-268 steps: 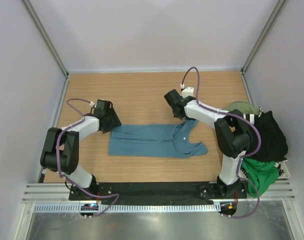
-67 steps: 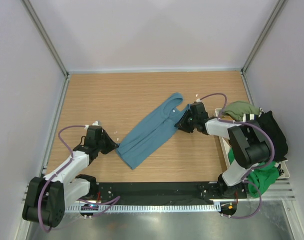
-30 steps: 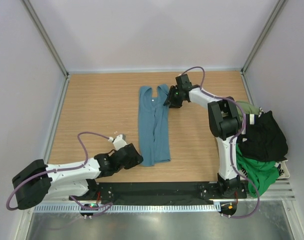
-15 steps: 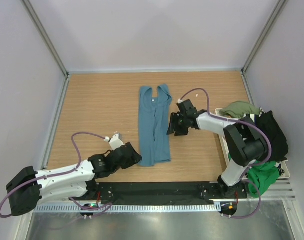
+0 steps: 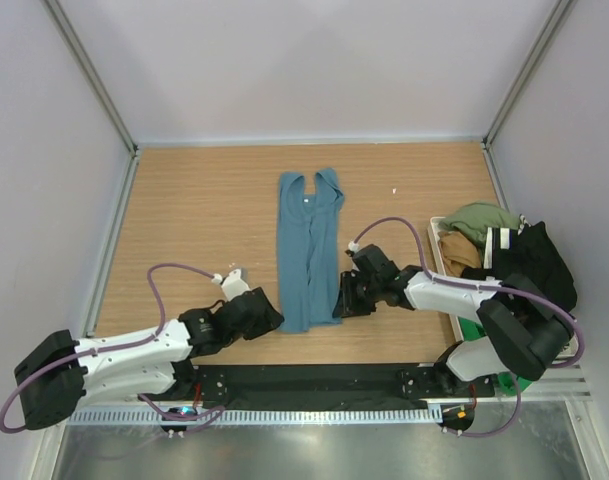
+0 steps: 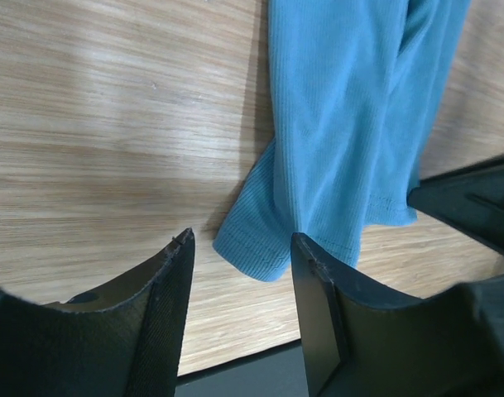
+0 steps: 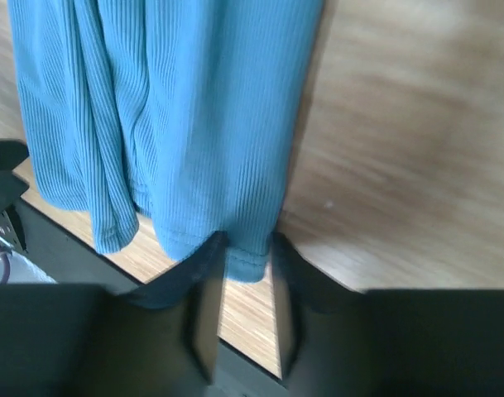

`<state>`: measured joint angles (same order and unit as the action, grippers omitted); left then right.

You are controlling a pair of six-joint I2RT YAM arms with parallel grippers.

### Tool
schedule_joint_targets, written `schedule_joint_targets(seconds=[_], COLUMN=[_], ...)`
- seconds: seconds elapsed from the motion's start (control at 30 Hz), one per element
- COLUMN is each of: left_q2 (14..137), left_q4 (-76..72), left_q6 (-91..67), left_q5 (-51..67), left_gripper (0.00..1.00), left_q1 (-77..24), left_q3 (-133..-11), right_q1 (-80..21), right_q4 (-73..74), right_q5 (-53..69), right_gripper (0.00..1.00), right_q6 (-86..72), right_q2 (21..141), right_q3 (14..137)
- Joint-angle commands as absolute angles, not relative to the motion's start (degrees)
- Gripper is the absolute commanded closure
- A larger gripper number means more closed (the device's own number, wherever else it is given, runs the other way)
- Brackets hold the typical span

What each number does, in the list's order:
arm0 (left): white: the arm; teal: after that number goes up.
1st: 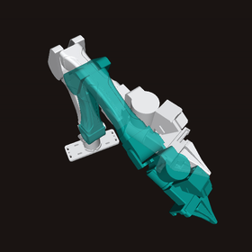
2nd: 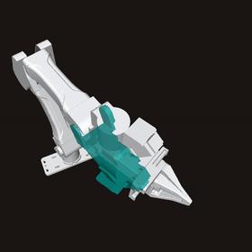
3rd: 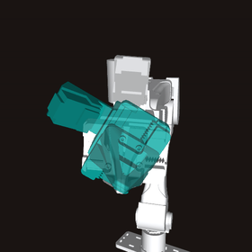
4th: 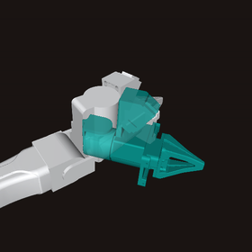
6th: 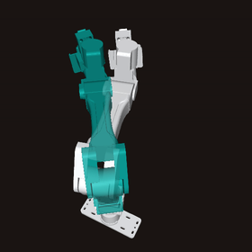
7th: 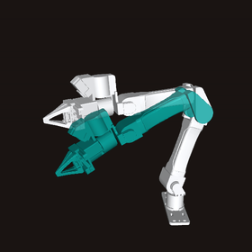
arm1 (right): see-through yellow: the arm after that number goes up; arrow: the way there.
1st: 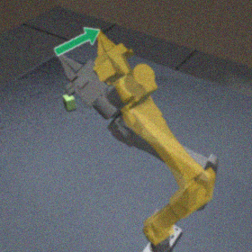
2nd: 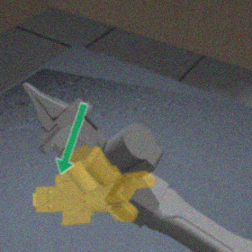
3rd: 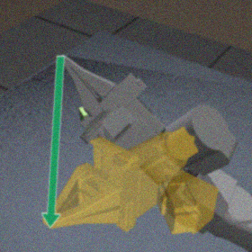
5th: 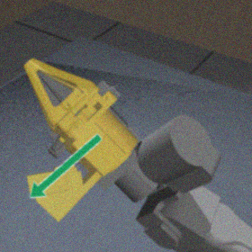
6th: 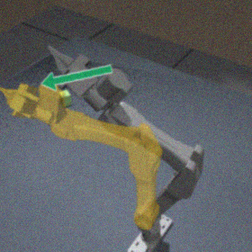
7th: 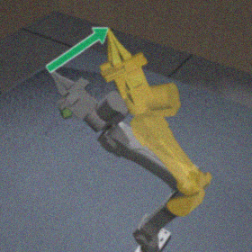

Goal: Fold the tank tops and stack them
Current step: Fold the tank top

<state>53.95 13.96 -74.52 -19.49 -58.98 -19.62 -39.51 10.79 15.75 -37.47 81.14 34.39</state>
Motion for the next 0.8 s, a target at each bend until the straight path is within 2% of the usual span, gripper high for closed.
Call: schedule_joint_targets(seconds=[0.0,0.03,0.07,0.1,0.13,0.33,0.53,0.77], left_q2=[55.9,56.3,57.0,57.4,57.6,58.1,57.8,58.9], left_q4=[12.2,12.0,12.0,12.0,11.9,11.8,10.9,10.5], left_q6=[-73.7,-73.5,-73.4,-73.2,-73.2,-73.3,-73.7,-75.2], left_q5=[-18.5,-18.1,-17.3,-17.1,-16.8,-15.0,-14.1,-14.1], left_gripper=[0.5,0.51,0.52,0.53,0.55,0.57,0.62,0.58], left_q1=[-59.2,-59.2,-59.2,-59.2,-59.2,-59.2,-59.3,-61.5], left_q3=[-21.3,-21.4,-21.4,-21.5,-21.5,-20.9,-20.3,-19.9], right_q1=[-42.4,-42.8,-43.2,-43.6,-43.9,-44.8,-44.8,-44.8], right_q4=[12.0,11.7,11.6,12.3,13.0,17.6,18.2,17.8], right_q5=[14.3,14.0,13.6,12.7,11.9,9.1,7.9,8.0], right_gripper=[0.7,0.76,0.91,0.97,0.99,0.98,0.98,0.98], right_q6=[-41.3,-41.9,-42.5,-43.5,-44.0,-44.7,-44.5,-44.4], right_q2=[80.7,80.2,79.6,77.7,76.7,70.2,70.7,71.4], right_q3=[30.0,29.3,28.6,27.4,27.0,24.7,24.9,25.3])
